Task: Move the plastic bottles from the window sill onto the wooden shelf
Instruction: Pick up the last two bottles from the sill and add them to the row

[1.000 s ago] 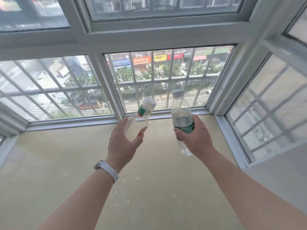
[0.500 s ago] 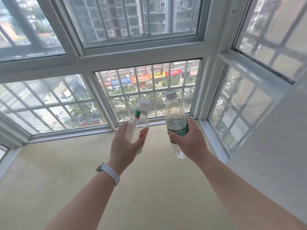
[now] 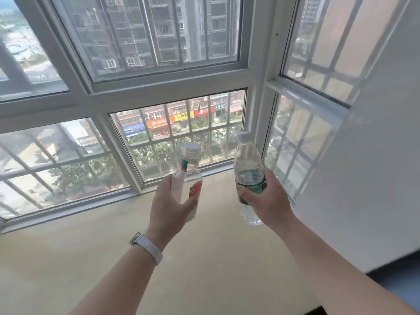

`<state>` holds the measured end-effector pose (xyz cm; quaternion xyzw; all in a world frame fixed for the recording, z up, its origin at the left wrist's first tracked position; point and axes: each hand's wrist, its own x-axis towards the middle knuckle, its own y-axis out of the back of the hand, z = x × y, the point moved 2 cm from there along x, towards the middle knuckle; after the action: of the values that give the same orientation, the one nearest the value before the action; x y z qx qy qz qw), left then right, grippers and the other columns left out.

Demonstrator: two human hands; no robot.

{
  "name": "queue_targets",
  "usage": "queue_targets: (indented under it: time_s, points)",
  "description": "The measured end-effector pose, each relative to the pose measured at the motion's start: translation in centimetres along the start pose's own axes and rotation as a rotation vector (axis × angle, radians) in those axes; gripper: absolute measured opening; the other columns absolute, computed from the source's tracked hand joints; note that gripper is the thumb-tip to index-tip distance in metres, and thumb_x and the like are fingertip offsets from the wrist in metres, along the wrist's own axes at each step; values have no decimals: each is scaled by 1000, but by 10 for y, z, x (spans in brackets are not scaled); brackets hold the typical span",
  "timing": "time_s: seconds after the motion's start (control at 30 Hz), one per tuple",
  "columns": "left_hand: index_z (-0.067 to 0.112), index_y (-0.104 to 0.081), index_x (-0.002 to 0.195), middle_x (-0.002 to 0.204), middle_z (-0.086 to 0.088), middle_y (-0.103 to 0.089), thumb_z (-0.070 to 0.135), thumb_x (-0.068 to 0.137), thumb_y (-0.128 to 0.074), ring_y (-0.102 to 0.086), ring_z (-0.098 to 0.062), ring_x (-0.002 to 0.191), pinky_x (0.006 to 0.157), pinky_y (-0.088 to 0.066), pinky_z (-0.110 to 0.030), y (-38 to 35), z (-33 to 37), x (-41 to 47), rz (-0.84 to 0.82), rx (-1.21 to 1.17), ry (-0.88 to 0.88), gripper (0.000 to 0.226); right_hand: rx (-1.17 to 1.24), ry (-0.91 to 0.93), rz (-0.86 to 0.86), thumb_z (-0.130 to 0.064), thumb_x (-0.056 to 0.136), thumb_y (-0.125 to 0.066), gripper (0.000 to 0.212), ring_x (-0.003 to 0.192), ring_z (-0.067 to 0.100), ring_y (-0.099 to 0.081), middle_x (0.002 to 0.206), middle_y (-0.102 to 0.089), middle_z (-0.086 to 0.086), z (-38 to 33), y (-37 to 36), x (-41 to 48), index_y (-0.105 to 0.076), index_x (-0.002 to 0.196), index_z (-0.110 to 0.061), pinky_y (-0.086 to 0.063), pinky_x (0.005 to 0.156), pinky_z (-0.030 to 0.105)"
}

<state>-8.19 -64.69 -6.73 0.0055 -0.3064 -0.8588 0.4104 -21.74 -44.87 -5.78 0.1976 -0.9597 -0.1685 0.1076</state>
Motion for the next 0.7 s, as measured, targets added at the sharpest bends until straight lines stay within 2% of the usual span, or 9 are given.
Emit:
queue_targets:
  time_s: [0.07,0.13,0.2,0.27,0.37,0.47,0.57,0.63,0.7]
  points:
    - [30,-50,95,89,10,-55,38,77,-77,-52,-8,81,63,-35,-20,12,-9,1,-24,-21,-28,34,-13,-20,28,-34,74,-80,34,78,1,-64,85,-66,-19,-8,-7,-14,-55,96,-44,-50,66,19]
    - [24,-53,105,95,10,-55,41,78,-76,-52,-12,86,68,-36,-21,23,-21,2,-53,-26,-44,40,-36,-55,53,-35,75,-80,34,78,-1,-63,85,-67,-19,-16,-17,-28,-56,97,-43,-46,63,12]
    - [21,-53,114,101,8,-55,44,79,-76,-52,-14,92,73,-38,-25,32,-32,4,-86,-35,-47,48,-55,-92,79,-37,74,-80,36,78,-2,-63,87,-67,-18,-22,-27,-42,-57,101,-40,-48,65,16]
    - [28,-50,105,96,11,-55,42,78,-76,-52,-10,87,68,-38,-23,37,-38,5,-131,-72,-67,40,-63,-118,115,-36,74,-79,36,78,-4,-63,88,-68,-17,-28,-35,-54,-56,101,-40,-50,68,19]
    - [29,-49,99,92,12,-55,43,78,-75,-51,-2,83,63,-34,-17,39,-38,4,-193,-125,-88,36,-68,-145,184,-32,75,-79,35,78,-7,-61,89,-67,-17,-36,-40,-74,-54,96,-42,-45,64,10]
    - [34,-49,102,97,17,-54,45,77,-74,-51,7,88,66,-34,-12,33,-26,-2,-268,-179,-114,37,-109,-159,254,-34,74,-80,37,84,-5,-61,94,-66,-18,-41,-32,-96,-53,95,-46,-47,72,17]
    - [42,-46,93,97,17,-55,43,77,-75,-51,13,86,64,-37,-9,19,-6,-15,-351,-223,-153,33,-126,-193,324,-37,73,-80,37,83,-4,-62,94,-66,-17,-37,-11,-119,-54,98,-44,-48,72,21]
    - [36,-49,96,94,16,-55,48,79,-75,-50,15,84,63,-37,-5,7,9,-24,-393,-235,-189,33,-145,-217,382,-41,72,-79,39,86,0,-62,95,-66,-17,-33,7,-134,-55,102,-42,-49,74,25]
    - [29,-51,99,90,14,-54,52,80,-74,-50,13,80,61,-37,-7,-8,22,-35,-438,-243,-216,38,-160,-245,442,-43,71,-79,42,88,-2,-62,97,-66,-19,-29,27,-148,-56,106,-40,-49,77,26]
